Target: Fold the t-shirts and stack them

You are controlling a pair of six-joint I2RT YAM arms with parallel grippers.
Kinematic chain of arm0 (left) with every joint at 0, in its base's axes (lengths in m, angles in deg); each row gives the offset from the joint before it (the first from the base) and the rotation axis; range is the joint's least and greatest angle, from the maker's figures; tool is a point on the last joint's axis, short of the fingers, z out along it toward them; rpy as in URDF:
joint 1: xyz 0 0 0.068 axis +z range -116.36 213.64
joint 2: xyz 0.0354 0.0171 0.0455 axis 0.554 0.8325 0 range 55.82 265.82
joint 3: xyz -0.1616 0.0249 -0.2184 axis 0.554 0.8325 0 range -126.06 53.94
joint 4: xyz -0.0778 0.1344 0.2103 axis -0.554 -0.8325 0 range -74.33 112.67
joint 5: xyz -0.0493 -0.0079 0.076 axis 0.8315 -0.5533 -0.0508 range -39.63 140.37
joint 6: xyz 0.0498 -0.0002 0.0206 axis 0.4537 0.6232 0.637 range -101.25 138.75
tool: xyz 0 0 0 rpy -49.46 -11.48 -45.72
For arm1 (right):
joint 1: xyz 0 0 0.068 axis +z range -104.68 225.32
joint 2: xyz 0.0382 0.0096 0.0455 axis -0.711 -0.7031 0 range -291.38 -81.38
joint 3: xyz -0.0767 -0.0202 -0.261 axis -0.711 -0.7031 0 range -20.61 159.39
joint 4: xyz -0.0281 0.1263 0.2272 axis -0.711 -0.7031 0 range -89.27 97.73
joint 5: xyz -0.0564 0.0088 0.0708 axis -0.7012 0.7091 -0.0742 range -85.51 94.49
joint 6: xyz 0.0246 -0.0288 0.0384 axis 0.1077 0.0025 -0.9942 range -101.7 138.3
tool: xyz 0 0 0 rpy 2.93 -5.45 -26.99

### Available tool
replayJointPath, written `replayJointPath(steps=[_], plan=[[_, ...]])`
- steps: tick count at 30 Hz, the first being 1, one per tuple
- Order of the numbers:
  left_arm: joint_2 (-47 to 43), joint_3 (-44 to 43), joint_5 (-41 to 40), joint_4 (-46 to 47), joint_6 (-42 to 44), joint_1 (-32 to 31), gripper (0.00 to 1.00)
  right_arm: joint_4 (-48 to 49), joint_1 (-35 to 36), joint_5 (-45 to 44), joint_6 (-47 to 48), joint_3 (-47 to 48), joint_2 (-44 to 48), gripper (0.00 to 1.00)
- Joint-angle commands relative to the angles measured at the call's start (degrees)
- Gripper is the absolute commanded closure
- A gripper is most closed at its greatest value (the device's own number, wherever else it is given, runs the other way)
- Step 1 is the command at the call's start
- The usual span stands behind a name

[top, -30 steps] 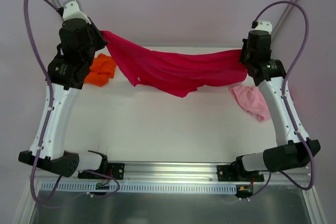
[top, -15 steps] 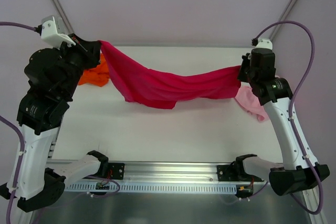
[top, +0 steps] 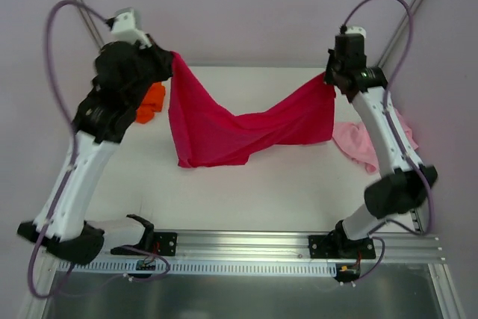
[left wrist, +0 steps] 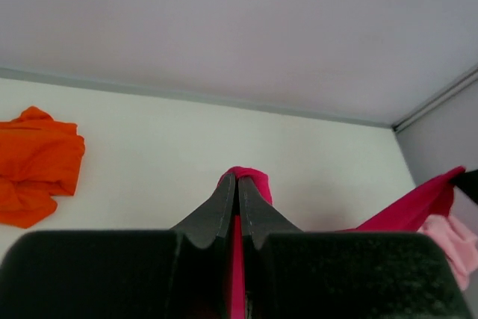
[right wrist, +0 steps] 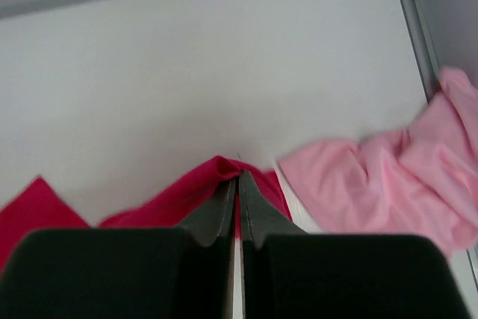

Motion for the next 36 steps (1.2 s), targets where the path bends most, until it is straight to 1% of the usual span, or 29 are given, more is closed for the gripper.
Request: replayJointPath(steps=[1,2,3,4,5,6,7,8,9,11,13,14,16,17,18,20,22,23,24,25,26,27,28,29,30,31,33,34,36], plan=[[18.03,-0.19,3.03,6.29,0.74,2.2,1.0,1.95,0.37,-2.6,-0.07,21.53,-19.46,0.99],[21.54,-5.69,3.14,6.21,0.48,3.6,1.0,-0.15,0.37,-2.59,-0.24,27.82,-23.45,0.99],[28.28,-9.49,3.22,4.55,0.39,4.05,1.0,-2.96,0.45,-2.85,0.37,33.8,-27.15,0.99],[30.95,-13.09,3.05,3.66,0.38,4.49,1.0,-3.94,0.72,-3.55,1.33,39.35,-30.23,0.99],[33.85,-20.78,3.57,3.05,0.65,5.19,1.0,-4.48,0.72,-5.3,2.82,47.58,-34.7,0.99],[39.02,-25.39,3.75,0.69,0.65,5.37,1.0,-2.22,0.63,-6.88,4.84,48.62,-35.18,0.99],[41.33,-33.79,3.84,-0.38,0.91,5.55,1.0,-0.54,-0.07,-9.16,4.94,47.67,-34.58,0.99],[43.61,-37.52,4.1,-1.43,0.82,5.72,1.0,1.13,-0.33,-10.23,5.03,45.05,-32.74,0.99],[46.33,-40.61,4.54,-2.23,0.3,5.9,1.0,5.23,-0.42,-11.19,6.34,43.03,-31.59,0.99],[46.28,-41.78,4.46,-0.92,-0.32,6.07,1.0,9.38,-0.42,-12.96,7.49,37.85,-27.91,0.99],[44.26,-39.69,3.93,0.66,-1.72,6.08,1.0,11.33,0.01,-14.71,10.12,35.37,-25.7,0.99],[41.38,-38.19,3.84,1.89,-2.07,5.99,1.0,12.9,0.36,-15.42,11.78,33.18,-23.26,0.99],[37.85,-33.11,3.23,7.05,-1.81,5.81,1.0,15.19,0.89,-17.52,12.94,30.19,-20.0,0.99],[35.49,-32.73,2.44,7.69,-1.38,5.72,1.0,18.77,1.42,-18.66,13.38,25.65,-17.89,0.99],[34.59,-33.25,2.09,7.79,-0.68,5.72,1.0,20.81,2.2,-18.94,14.51,23.34,-13.61,0.99],[31.79,-34.66,2.87,7.26,-0.15,5.64,1.0,23.89,3.44,-19.55,16.45,20.08,-9.8,0.99],[29.41,-33.88,3.32,5.78,0.91,4.5,1.0,22.07,5.55,-19.9,18.03,17.35,-5.14,0.99],[25.66,-32.39,3.31,5.42,1.26,3.88,1.0,21.45,6.34,-20.25,17.87,15.86,-3.21,0.99],[22.92,-27.07,3.31,5.67,1.87,1.88,1.0,21.18,8.08,-20.34,17.87,11.76,1.33,0.99],[19.85,-22.75,2.36,6.46,2.75,0.2,1.0,21.09,9.15,-20.95,17.69,8.93,3.99,0.99],[12.77,-18.44,1.3,9.43,3.71,-1.47,1.0,20.83,11.07,-20.52,17.17,5.95,6.97,0.99],[9.48,-11.61,1.38,9.8,3.12,-2.88,1.0,21.0,12.31,-20.69,17.51,-0.26,12.4,0.99],[6.84,-9.11,2.08,9.02,1.89,-4.11,1.0,21.01,13.28,-21.65,18.12,-2.93,14.89,0.99],[2.11,-6.82,2.17,7.02,0.4,-4.99,1.0,19.96,14.33,-21.84,17.35,-5.05,17.0,0.99],[-0.02,-2.88,2.43,5.6,-0.49,-5.61,1.0,18.3,14.52,-20.97,16.29,-7.77,18.85,0.99],[-4.13,-0.93,2.78,4.55,-1.28,-6.05,1.0,14.63,14.69,-20.79,14.37,-8.84,21.65,0.99],[-7.58,2.67,2.44,0.51,-2.86,-6.23,1.0,11.27,15.39,-20.52,13.04,-10.51,23.96,0.99],[-9.17,3.39,1.83,-0.55,-3.13,-6.32,1.0,8.38,15.74,-20.35,12.6,-12.26,25.88,0.99],[-13.13,3.49,0.68,-2.67,-3.13,-6.32,1.0,5.73,16.27,-20.52,11.11,-14.2,27.56,0.99]])
